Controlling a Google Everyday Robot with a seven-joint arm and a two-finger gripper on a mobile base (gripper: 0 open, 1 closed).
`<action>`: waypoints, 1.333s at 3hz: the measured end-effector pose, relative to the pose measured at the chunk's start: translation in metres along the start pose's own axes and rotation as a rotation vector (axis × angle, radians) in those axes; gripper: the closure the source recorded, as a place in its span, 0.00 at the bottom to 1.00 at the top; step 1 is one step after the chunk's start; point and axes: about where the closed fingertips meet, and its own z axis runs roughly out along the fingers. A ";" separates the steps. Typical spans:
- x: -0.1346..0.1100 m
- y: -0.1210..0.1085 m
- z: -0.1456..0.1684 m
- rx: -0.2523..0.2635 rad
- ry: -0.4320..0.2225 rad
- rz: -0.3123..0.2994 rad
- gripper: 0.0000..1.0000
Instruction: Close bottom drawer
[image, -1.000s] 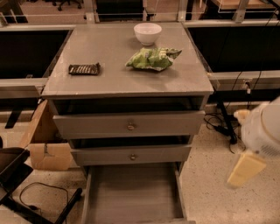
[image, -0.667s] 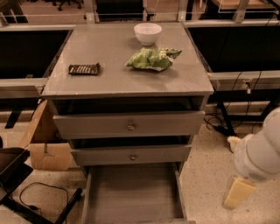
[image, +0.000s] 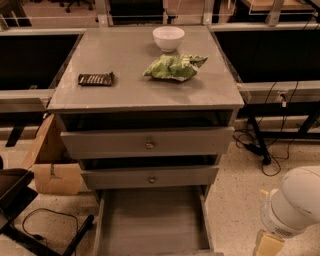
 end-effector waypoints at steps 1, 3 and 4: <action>-0.002 0.005 0.007 0.001 0.009 -0.017 0.00; 0.014 0.030 0.142 -0.063 -0.001 -0.005 0.00; 0.017 0.033 0.227 -0.097 -0.025 -0.005 0.00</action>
Offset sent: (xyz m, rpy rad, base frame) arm -0.0133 0.0144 -0.1559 0.0356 0.0272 0.0521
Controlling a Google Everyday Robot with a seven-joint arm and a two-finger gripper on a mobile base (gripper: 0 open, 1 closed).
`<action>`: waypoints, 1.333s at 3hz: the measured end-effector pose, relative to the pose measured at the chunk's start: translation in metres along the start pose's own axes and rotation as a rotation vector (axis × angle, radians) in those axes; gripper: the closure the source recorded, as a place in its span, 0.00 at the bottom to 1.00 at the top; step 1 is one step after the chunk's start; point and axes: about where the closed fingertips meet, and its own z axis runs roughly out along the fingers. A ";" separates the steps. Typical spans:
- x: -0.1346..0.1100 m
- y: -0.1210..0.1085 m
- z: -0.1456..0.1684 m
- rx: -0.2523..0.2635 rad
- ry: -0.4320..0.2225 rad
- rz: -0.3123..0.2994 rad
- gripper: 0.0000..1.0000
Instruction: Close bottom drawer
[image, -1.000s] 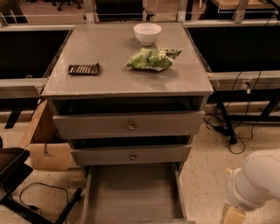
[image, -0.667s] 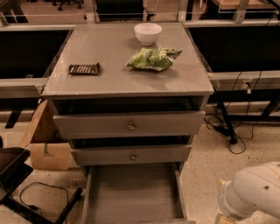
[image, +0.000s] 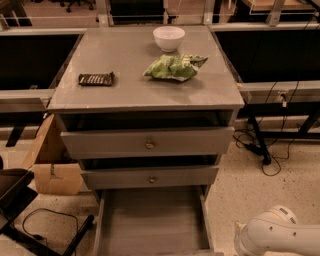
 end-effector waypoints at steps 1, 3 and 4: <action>-0.001 -0.004 0.048 -0.023 -0.049 -0.015 0.00; 0.014 0.019 0.092 -0.078 -0.057 -0.013 0.27; 0.027 0.054 0.135 -0.119 -0.103 -0.013 0.50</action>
Offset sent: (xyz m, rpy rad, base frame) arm 0.0097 0.0016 -0.0363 0.0408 -0.0069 0.0148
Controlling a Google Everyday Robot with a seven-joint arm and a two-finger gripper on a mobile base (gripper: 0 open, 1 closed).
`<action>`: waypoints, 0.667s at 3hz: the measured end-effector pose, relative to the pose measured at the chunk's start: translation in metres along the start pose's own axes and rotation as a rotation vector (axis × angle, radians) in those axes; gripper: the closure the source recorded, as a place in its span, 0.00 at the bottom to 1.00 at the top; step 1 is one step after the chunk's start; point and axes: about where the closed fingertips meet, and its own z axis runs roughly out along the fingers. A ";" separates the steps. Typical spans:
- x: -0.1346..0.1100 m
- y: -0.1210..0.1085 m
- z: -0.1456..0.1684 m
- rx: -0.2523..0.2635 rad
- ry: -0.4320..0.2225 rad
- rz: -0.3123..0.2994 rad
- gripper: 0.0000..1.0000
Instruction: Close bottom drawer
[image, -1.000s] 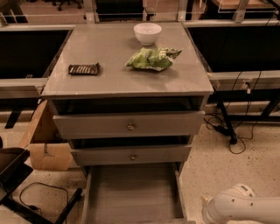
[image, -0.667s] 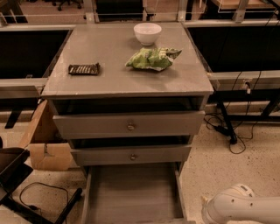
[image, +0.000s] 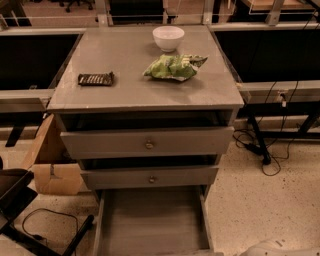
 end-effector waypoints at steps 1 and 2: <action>0.002 0.014 0.048 -0.017 -0.060 -0.052 0.73; -0.011 0.018 0.100 -0.040 -0.139 -0.085 0.96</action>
Offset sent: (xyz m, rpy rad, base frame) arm 0.0077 0.0469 -0.1575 0.2611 -0.0584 0.1320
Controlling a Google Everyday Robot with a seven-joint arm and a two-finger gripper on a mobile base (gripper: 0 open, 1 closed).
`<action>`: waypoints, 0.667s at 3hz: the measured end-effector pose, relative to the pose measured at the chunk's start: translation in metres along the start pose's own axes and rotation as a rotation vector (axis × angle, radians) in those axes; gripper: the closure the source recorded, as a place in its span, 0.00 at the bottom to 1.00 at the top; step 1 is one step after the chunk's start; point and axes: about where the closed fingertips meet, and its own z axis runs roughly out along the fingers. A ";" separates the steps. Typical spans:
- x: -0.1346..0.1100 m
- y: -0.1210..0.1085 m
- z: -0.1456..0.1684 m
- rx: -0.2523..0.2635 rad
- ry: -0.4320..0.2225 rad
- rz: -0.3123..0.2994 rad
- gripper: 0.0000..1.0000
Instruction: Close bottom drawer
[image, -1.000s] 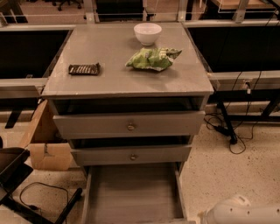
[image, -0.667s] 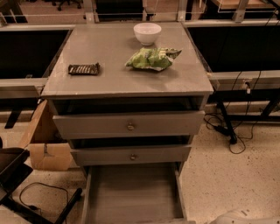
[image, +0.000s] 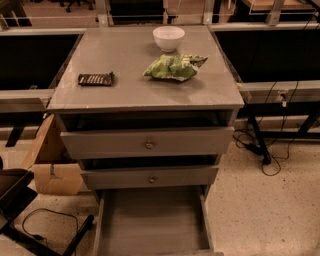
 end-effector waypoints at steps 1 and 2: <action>0.003 -0.031 0.045 0.006 -0.108 -0.014 1.00; 0.003 -0.032 0.045 0.006 -0.108 -0.015 1.00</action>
Offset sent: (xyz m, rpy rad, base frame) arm 0.0112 0.0177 -0.0353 0.0993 0.0038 -0.0345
